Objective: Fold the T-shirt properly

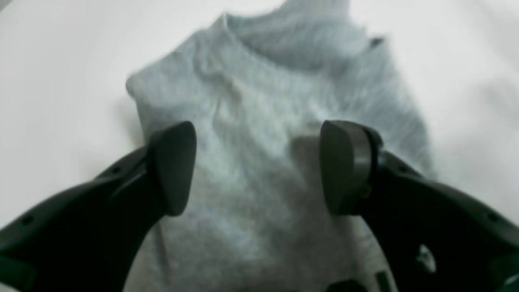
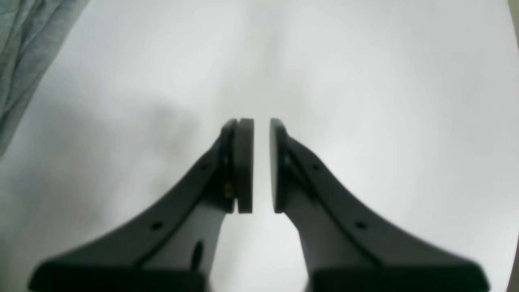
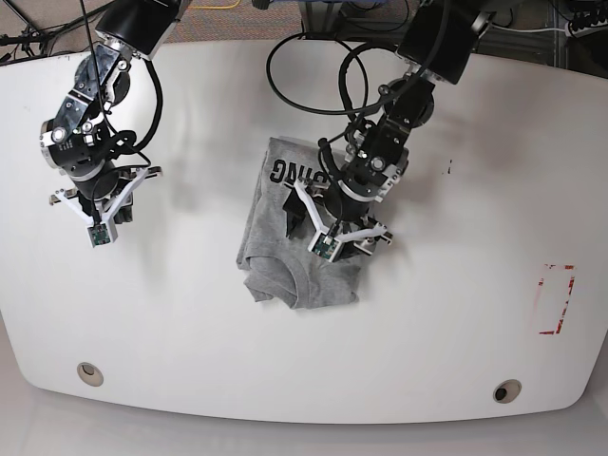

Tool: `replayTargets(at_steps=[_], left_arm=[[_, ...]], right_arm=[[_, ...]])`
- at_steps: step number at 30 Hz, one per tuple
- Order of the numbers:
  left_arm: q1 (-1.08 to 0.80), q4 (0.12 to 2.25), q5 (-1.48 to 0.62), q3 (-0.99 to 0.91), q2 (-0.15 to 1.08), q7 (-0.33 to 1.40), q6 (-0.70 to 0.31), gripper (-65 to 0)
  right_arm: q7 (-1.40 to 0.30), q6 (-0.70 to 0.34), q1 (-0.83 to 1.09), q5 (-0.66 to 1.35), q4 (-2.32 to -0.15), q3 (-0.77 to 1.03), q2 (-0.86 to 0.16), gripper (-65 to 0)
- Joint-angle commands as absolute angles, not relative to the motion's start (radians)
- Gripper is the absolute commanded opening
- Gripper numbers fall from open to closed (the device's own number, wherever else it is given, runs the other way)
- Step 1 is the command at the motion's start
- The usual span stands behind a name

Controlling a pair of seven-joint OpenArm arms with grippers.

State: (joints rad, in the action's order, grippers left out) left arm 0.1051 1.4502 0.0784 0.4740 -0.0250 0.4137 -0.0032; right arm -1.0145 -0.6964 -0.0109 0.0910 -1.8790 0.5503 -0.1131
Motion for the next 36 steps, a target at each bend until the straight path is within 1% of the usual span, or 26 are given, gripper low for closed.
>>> replayTargets(at_steps=[1,8,12,18,21,26,31,36], left_arm=[[0.111,1.42,0.117,0.476,-0.054,0.367,-0.002,-20.3],[0.13,1.214,0.151,0.463,-0.062,0.352,-0.004,-20.1],[0.136,1.168,0.151,0.453,-0.05,0.361,-0.007,-20.1],[0.087,1.228,0.143,0.427,0.108,0.406,-0.015,-20.0],[0.053,1.267,0.143,0.38,0.168,0.423,-0.062,-20.0],[-0.024,1.331,0.145,0.223,0.268,0.449,-0.182,-20.0],[-0.073,1.333,0.148,0.079,0.352,0.449,-0.297,-20.3],[-0.113,1.319,0.148,-0.015,0.449,0.449,-0.372,-20.3]], right_arm=[[-0.995,-0.698,-0.024,0.108,-1.888,0.568,-0.122,-58.7],[-0.997,-0.698,-0.01,0.108,-1.893,0.575,-0.116,-58.7],[-0.997,-0.698,-0.001,0.108,-1.896,0.573,-0.117,-58.7],[-0.998,-0.698,0.001,0.108,-1.916,0.573,-0.119,-58.7],[-0.998,-0.698,0.001,0.108,-1.919,0.573,-0.12,-58.7],[-0.998,-0.698,0.008,0.108,-1.929,0.573,-0.131,-58.7],[-0.998,-0.698,0.012,0.108,-1.933,0.568,-0.137,-58.7],[-0.998,-0.698,0.013,0.108,-1.931,0.568,-0.142,-58.7]])
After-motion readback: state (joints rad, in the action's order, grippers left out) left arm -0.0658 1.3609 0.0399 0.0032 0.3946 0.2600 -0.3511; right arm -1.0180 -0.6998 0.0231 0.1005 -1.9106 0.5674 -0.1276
